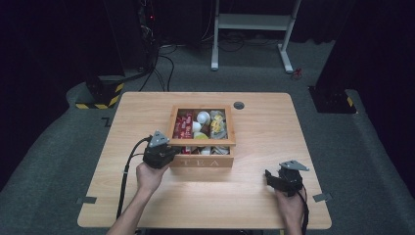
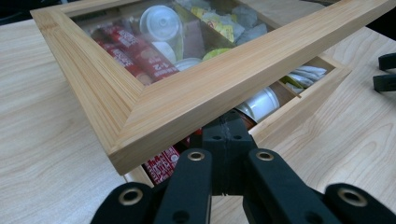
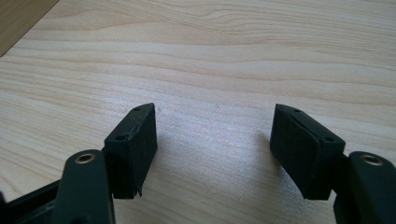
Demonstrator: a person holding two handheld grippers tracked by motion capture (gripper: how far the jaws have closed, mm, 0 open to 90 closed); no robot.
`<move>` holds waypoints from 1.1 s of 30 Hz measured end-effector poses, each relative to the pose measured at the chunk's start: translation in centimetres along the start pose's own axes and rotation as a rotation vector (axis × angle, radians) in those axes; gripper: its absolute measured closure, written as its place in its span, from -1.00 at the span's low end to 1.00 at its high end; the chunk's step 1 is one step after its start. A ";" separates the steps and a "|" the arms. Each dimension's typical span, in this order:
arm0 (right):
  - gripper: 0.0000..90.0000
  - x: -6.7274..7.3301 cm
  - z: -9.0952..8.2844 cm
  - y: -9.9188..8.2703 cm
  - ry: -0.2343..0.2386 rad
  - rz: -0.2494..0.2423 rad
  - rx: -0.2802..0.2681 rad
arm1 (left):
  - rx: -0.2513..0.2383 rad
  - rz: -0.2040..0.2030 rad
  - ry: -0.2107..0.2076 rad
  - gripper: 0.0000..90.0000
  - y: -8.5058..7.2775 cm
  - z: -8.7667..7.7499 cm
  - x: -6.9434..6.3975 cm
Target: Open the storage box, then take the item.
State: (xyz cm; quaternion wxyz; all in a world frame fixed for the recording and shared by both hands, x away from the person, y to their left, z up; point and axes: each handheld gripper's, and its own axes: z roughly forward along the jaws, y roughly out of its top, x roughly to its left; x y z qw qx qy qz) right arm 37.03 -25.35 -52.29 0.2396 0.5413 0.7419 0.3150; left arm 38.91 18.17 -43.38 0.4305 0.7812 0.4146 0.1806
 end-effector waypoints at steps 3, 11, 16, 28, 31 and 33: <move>-0.29 0.0 0.0 0.0 0.000 0.002 0.001 | -0.009 -0.012 -0.007 1.00 0.5 -0.2 0.1; -0.30 0.3 -0.1 -0.1 -0.009 0.005 -0.002 | -0.009 -0.017 -0.014 1.00 1.4 -0.5 0.4; -0.11 0.9 -0.3 0.1 0.019 0.006 0.010 | -0.016 -0.020 -0.016 1.00 1.9 -0.6 0.5; -0.12 4.8 -1.7 3.3 0.239 -0.034 -0.131 | -0.024 -0.023 -0.032 1.00 3.4 -1.0 1.1; -0.12 6.2 -1.9 4.6 0.284 -0.067 -0.160 | -0.026 -0.025 -0.036 1.00 3.6 -1.0 1.2; -0.12 6.9 -1.8 5.2 0.305 -0.080 -0.166 | -0.029 -0.028 -0.037 1.00 3.6 -1.0 1.3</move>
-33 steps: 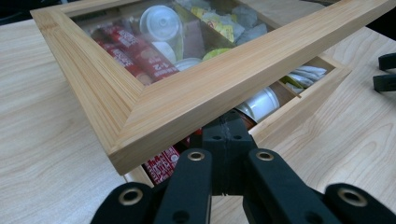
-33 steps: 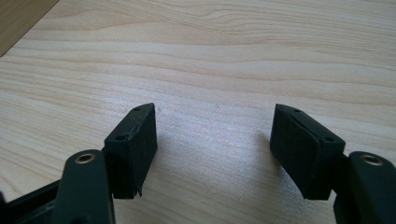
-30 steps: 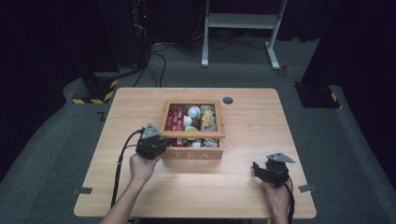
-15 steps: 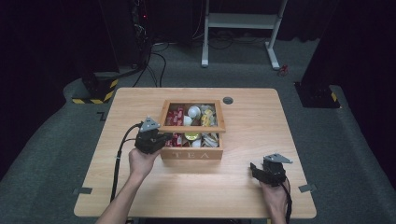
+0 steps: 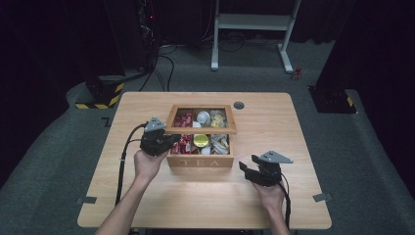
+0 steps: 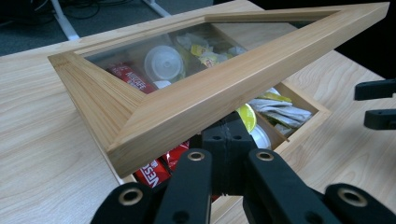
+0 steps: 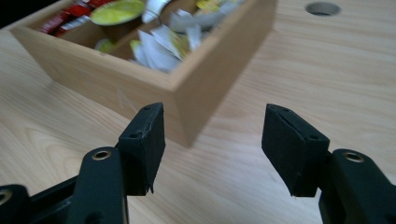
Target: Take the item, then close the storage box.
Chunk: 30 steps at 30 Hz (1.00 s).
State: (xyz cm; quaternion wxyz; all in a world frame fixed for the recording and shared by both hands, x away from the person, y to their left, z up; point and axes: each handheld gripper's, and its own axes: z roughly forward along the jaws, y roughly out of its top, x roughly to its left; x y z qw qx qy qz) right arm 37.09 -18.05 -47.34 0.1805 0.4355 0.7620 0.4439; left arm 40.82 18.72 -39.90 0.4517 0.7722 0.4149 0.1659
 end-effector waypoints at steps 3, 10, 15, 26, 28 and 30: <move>-0.11 0.7 0.8 0.8 0.033 -0.014 -0.008 | 0.000 -0.019 -0.001 1.00 0.0 0.1 0.3; -0.11 1.8 2.2 1.9 0.073 -0.025 -0.019 | -0.001 -0.026 -0.006 1.00 0.5 0.1 0.6; -0.13 2.6 2.8 2.7 0.085 -0.033 -0.023 | -0.017 -0.022 -0.009 1.00 1.2 0.0 0.8; -0.17 4.5 4.7 4.1 0.105 -0.075 -0.006 | -0.025 -0.029 -0.016 1.00 2.1 0.0 1.1; -0.20 4.9 5.1 4.4 0.104 -0.080 -0.006 | -0.032 -0.034 -0.023 1.00 2.3 -0.1 1.3; -0.22 5.1 5.4 4.6 0.105 -0.083 -0.005 | -0.034 -0.032 -0.020 1.00 2.5 -0.1 1.4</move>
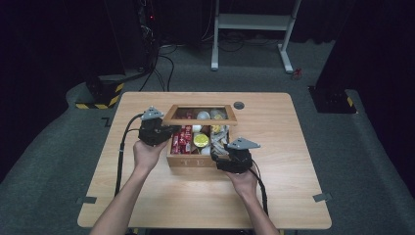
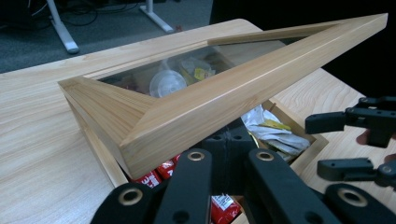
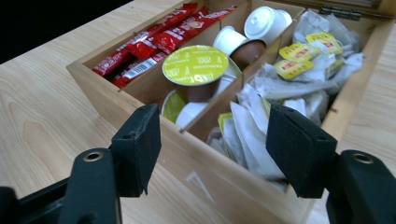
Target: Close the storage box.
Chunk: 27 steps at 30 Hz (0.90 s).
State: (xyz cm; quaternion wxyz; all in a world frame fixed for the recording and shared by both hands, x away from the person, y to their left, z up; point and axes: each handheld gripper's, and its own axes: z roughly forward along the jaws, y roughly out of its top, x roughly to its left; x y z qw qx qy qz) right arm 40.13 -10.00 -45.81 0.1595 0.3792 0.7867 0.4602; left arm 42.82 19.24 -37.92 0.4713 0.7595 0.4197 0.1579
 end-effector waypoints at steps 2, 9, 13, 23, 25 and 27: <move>-0.23 0.2 0.3 0.3 -0.003 -0.008 0.000 | -0.003 -0.008 -0.002 1.00 0.2 0.0 0.0; -0.25 0.9 1.5 1.0 -0.003 -0.026 0.006 | -0.007 -0.005 -0.004 1.00 0.7 0.0 0.2; -0.28 1.2 2.1 1.5 -0.010 -0.031 0.004 | -0.015 -0.012 -0.009 1.00 0.9 0.0 0.2; -0.38 1.8 4.2 2.7 -0.018 -0.062 0.017 | -0.019 -0.013 -0.012 1.00 1.2 0.1 0.4; -0.39 1.9 4.6 2.9 -0.019 -0.064 0.019 | -0.017 -0.008 -0.010 1.00 1.3 0.1 0.4; -0.42 1.9 5.1 3.1 -0.017 -0.067 0.025 | -0.016 -0.006 -0.010 1.00 1.5 0.1 0.5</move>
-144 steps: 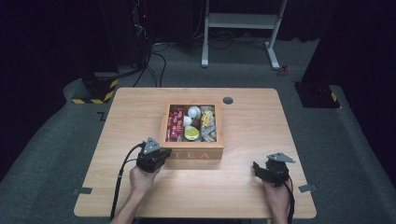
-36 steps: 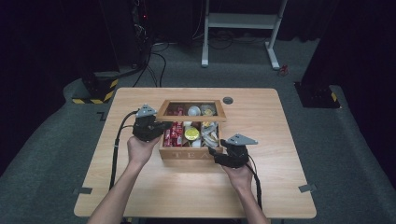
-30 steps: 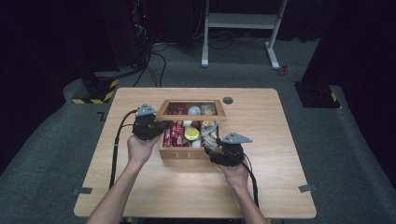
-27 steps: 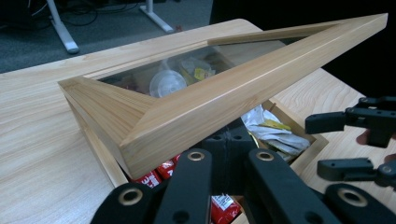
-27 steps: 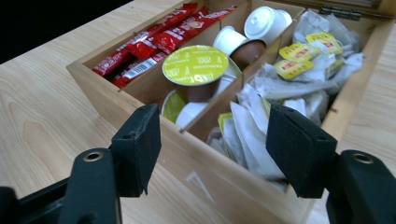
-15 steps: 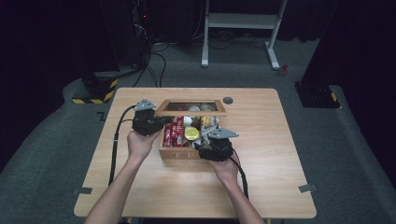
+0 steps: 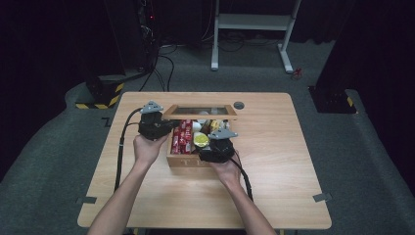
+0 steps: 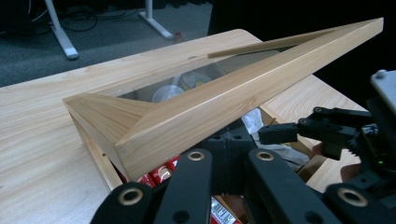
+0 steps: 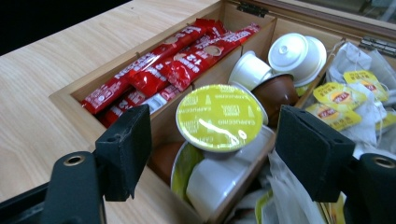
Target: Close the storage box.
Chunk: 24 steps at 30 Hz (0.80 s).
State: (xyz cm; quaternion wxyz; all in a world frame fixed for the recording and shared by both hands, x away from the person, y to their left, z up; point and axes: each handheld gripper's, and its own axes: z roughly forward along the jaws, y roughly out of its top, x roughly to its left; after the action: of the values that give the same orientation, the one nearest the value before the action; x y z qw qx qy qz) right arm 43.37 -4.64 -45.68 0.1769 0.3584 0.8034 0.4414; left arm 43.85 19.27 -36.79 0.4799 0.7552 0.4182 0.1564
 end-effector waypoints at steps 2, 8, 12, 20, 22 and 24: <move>-0.43 0.1 0.4 0.2 -0.003 -0.003 0.007 | 0.000 -0.001 0.001 1.00 0.1 0.1 0.0; -0.45 0.1 1.2 0.6 -0.020 -0.012 0.034 | 0.000 -0.007 -0.005 1.00 0.5 0.2 0.1; -0.44 0.2 1.6 0.6 -0.033 -0.017 0.042 | 0.000 -0.007 -0.009 1.00 0.4 0.3 0.2; -0.40 0.6 2.3 0.4 -0.049 -0.042 0.071 | 0.001 -0.010 -0.013 1.00 0.4 0.4 0.2; -0.37 0.7 2.4 0.4 -0.052 -0.051 0.070 | 0.002 -0.010 -0.013 1.00 0.4 0.3 0.1; -0.27 0.8 2.6 0.4 -0.058 -0.066 0.079 | 0.002 -0.012 -0.015 1.00 0.4 0.4 0.1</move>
State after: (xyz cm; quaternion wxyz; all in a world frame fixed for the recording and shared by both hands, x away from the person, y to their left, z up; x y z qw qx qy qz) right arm 44.52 -2.38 -46.79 0.2003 0.3510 0.8261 0.3928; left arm 44.32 19.03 -36.64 0.4831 0.7543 0.4196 0.1473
